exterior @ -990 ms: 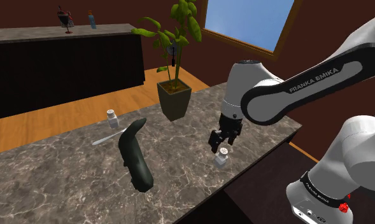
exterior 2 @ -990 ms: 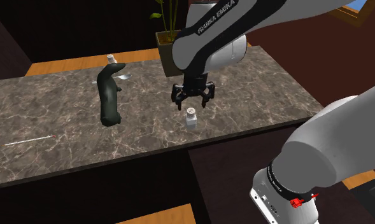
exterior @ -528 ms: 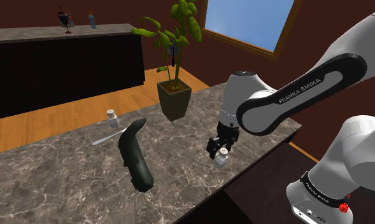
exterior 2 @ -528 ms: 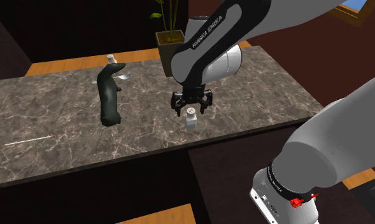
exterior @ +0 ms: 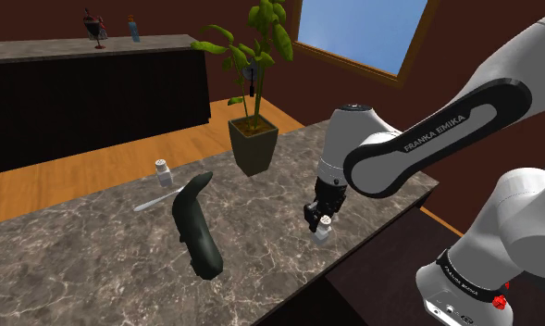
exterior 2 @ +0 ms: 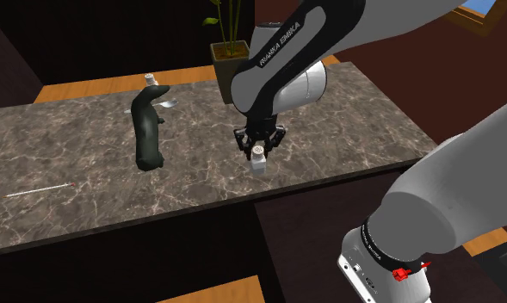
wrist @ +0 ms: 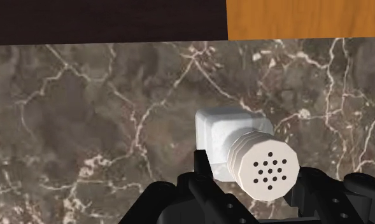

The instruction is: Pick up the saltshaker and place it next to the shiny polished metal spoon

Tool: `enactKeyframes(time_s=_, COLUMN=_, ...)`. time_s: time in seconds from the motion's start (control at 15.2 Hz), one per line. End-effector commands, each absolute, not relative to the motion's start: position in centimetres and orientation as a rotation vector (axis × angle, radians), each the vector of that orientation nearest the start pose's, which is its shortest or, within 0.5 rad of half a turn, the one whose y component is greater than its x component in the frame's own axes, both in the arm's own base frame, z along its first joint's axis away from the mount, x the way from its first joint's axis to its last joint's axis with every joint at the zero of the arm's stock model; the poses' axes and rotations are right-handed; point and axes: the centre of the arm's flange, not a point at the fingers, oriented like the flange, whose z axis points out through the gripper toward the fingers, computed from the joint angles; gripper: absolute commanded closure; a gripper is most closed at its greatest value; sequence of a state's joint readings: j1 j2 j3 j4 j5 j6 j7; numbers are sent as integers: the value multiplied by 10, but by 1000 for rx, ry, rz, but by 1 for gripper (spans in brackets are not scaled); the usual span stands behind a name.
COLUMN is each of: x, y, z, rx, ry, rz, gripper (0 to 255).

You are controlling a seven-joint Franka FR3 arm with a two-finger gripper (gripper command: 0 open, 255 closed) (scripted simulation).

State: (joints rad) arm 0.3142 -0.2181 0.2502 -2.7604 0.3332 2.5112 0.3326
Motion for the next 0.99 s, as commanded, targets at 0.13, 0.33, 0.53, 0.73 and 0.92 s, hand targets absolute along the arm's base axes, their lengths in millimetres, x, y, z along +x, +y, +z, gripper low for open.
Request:
enactKeyframes(time_s=0.13, x=326, y=197, z=277, rx=-3027, ry=72, rz=131, gripper=255)
enactKeyframes(time_s=0.33, x=326, y=197, z=277, rx=-3027, ry=72, rz=131, gripper=255)
enactKeyframes(time_s=0.53, x=326, y=197, z=282, rx=-3027, ry=72, rz=131, gripper=255)
enactKeyframes(time_s=0.73, x=326, y=197, z=298, rx=-3027, ry=72, rz=131, gripper=255)
enactKeyframes(time_s=0.92, x=326, y=197, z=313, rx=-3027, ry=72, rz=131, gripper=255)
